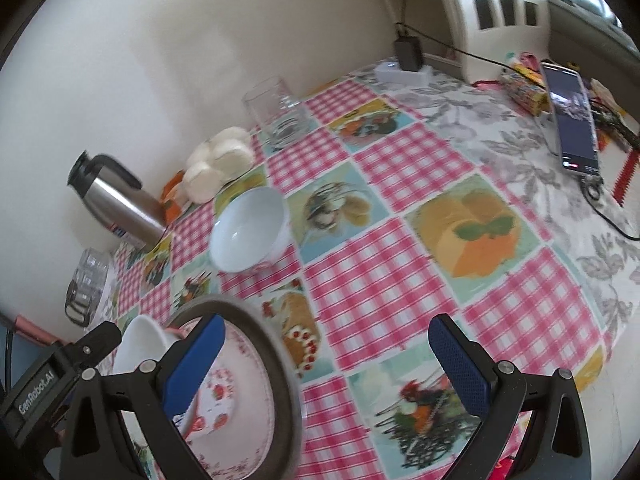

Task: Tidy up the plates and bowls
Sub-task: 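Move the right tool to the rim of the pale blue bowl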

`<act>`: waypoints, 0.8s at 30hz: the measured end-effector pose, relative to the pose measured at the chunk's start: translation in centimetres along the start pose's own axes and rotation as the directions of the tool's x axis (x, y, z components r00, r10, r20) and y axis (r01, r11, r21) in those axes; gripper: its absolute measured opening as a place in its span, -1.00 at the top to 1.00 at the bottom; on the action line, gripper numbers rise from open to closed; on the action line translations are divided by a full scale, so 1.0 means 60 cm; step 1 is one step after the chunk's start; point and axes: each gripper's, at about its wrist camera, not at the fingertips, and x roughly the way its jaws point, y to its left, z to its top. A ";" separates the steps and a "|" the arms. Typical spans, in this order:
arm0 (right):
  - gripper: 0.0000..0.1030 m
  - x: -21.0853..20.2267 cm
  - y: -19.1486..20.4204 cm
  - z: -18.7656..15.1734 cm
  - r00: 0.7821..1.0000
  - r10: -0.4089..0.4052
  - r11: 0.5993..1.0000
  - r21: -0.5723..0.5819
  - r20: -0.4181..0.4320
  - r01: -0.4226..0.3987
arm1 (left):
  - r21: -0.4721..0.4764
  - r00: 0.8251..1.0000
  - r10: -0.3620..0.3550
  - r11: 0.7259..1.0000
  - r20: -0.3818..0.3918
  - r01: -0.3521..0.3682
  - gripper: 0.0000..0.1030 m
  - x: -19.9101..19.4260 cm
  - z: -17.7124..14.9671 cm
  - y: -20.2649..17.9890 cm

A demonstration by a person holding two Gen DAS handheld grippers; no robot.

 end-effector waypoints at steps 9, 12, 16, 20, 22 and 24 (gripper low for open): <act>-1.00 0.001 -0.065 0.024 0.999 -0.037 0.996 0.085 0.015 0.035 | 0.124 1.000 -0.005 0.992 0.012 0.003 -0.85 0.013 0.016 -0.091; -1.00 0.009 -0.084 0.032 0.998 -0.057 0.993 0.108 0.012 0.055 | 0.138 1.000 -0.013 0.990 0.005 0.012 -0.85 0.023 0.024 -0.110; -1.00 0.025 -0.107 0.044 0.998 -0.067 0.988 0.142 -0.003 0.067 | 0.141 1.000 -0.013 0.990 0.009 0.012 -0.85 0.040 0.037 -0.124; -1.00 0.041 -0.120 0.054 0.998 -0.057 0.984 0.167 -0.007 0.057 | 0.120 1.000 -0.013 0.993 0.006 0.013 -0.85 0.061 0.045 -0.130; -1.00 0.047 -0.119 0.061 0.999 -0.038 0.985 0.167 0.005 0.037 | 0.109 1.000 -0.017 0.994 0.011 0.016 -0.85 0.070 0.049 -0.132; -1.00 0.053 -0.112 0.067 1.000 -0.019 0.988 0.156 0.018 0.016 | 0.098 0.999 -0.028 0.995 0.022 0.026 -0.85 0.077 0.052 -0.134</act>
